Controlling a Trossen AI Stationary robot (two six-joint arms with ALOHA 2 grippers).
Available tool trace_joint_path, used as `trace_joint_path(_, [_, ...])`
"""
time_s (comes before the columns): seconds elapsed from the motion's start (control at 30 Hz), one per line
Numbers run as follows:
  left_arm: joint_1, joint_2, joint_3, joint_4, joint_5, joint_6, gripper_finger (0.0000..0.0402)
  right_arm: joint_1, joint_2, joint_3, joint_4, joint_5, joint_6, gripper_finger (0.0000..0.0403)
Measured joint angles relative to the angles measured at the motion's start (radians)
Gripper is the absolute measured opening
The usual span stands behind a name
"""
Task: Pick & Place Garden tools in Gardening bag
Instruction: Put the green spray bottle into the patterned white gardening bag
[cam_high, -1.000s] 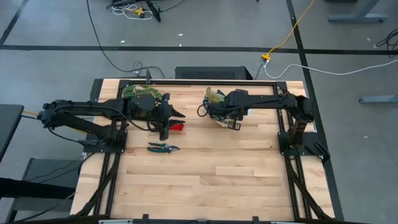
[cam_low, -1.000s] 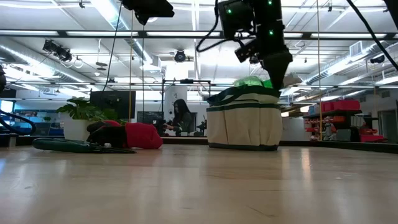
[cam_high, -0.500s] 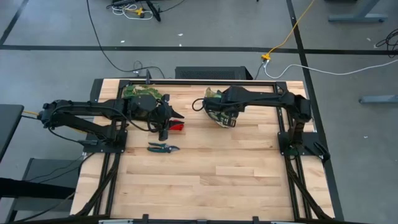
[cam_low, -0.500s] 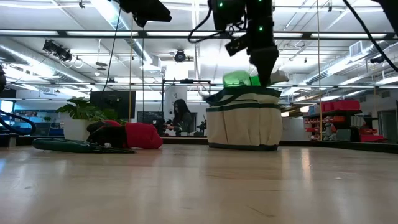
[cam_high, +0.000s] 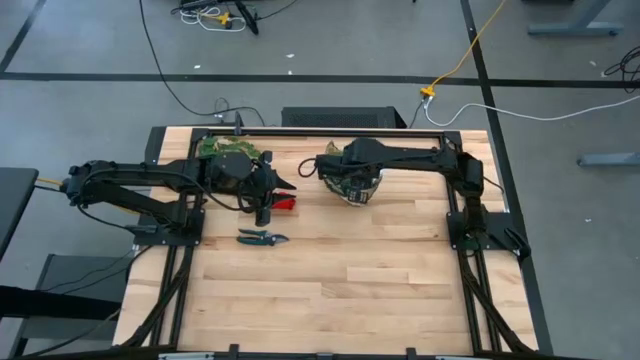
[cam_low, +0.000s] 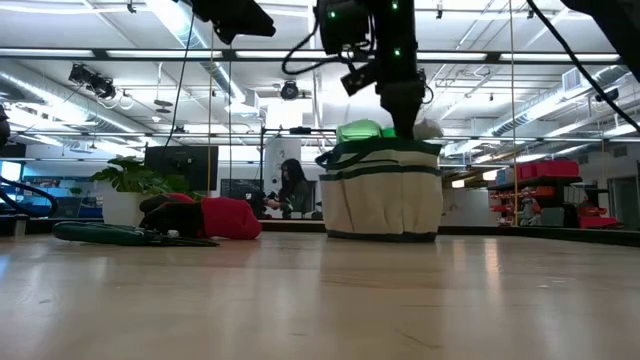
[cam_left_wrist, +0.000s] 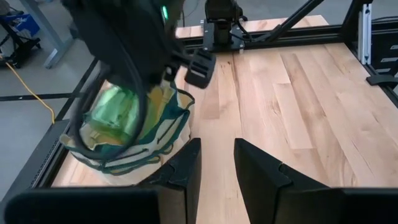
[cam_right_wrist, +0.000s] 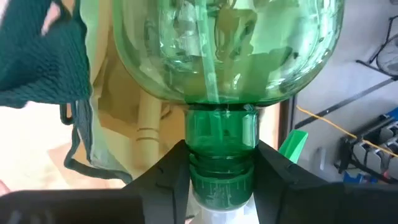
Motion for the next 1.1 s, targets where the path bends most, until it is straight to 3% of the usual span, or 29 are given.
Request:
trace_joint_path(0.17, [0.0,0.0,0.0,-0.018,0.0,-0.001,0.0103,-0.01,0.0,0.054,-0.001,0.001,0.016,0.0121])
trace_joint_path(0.67, [0.0,0.0,0.0,-0.053,0.0,-0.002,0.0103,-0.02,0.0,0.044,0.024,-0.001,0.022,0.0122])
trace_joint_path(1.1, [0.0,0.0,0.0,-0.054,0.0,-0.004,0.0103,-0.023,0.0,0.044,0.047,0.001,0.0,0.0165])
